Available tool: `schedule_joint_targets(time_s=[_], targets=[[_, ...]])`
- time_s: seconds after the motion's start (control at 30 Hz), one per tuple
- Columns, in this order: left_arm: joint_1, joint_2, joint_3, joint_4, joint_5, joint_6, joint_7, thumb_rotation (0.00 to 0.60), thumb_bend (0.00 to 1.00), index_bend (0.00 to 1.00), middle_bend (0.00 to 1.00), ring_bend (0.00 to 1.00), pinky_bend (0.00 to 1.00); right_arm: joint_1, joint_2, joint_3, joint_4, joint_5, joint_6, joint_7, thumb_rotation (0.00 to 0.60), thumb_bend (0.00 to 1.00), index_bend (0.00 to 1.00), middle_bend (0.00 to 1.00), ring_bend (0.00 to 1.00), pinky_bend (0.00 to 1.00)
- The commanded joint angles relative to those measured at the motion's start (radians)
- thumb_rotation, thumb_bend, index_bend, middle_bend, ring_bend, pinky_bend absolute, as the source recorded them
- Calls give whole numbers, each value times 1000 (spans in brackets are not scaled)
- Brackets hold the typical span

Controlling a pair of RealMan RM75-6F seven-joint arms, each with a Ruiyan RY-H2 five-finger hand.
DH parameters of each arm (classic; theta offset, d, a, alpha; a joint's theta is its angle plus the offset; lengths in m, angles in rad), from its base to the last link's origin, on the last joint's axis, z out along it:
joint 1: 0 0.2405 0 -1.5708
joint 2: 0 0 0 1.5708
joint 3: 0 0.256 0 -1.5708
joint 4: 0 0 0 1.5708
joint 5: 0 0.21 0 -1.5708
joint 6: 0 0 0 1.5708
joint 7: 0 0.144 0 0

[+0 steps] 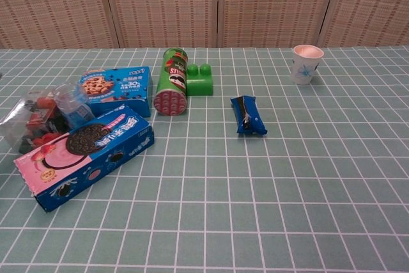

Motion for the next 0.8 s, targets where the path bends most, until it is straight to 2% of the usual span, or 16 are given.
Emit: schedule_joint_targets(time_s=[0.03,0.1,0.17,0.27,0.4,0.5,0.57,0.67,0.8], targets=[[42,95,-39,38,108,-168,-676,600,426,756,1000,1000,1000,0,0,0,0,1,0,0,600,368,521,459,369,360],[50,109,-35,68,163,-179,-772,600,426,755,1000,1000,1000,0,0,0,1,0,0,0,600,367,520,459,369,360],[54,100,-24,111,211,-162,-788,600,428,753,1000,1000,1000,0,-1,0,0,0,0,1,600,367,520,459,369,360],[56,57,-3,173,238,-106,-652,600,432,751,1000,1000,1000,0,0,-2,-1,-5,2,0,600,367,521,459,369,360],[56,-21,13,220,221,-13,-357,600,433,752,1000,1000,1000,-2,1,-3,-2,-7,5,2,600,367,521,459,369,360],[50,-47,26,229,213,13,-206,600,434,753,1000,1000,1000,-2,2,-3,-2,-5,5,4,600,368,520,459,369,360],[46,-53,31,222,203,13,-159,600,434,753,1000,1000,1000,-2,2,-3,-3,-7,6,4,600,367,517,459,369,360],[43,-57,27,210,187,14,-160,600,434,753,1000,1000,1000,-3,3,-4,-2,-10,9,6,600,367,516,459,369,360],[45,-50,16,191,177,3,-268,600,434,754,1000,1000,1000,-4,4,-4,-1,-11,12,10,600,368,516,459,369,360]])
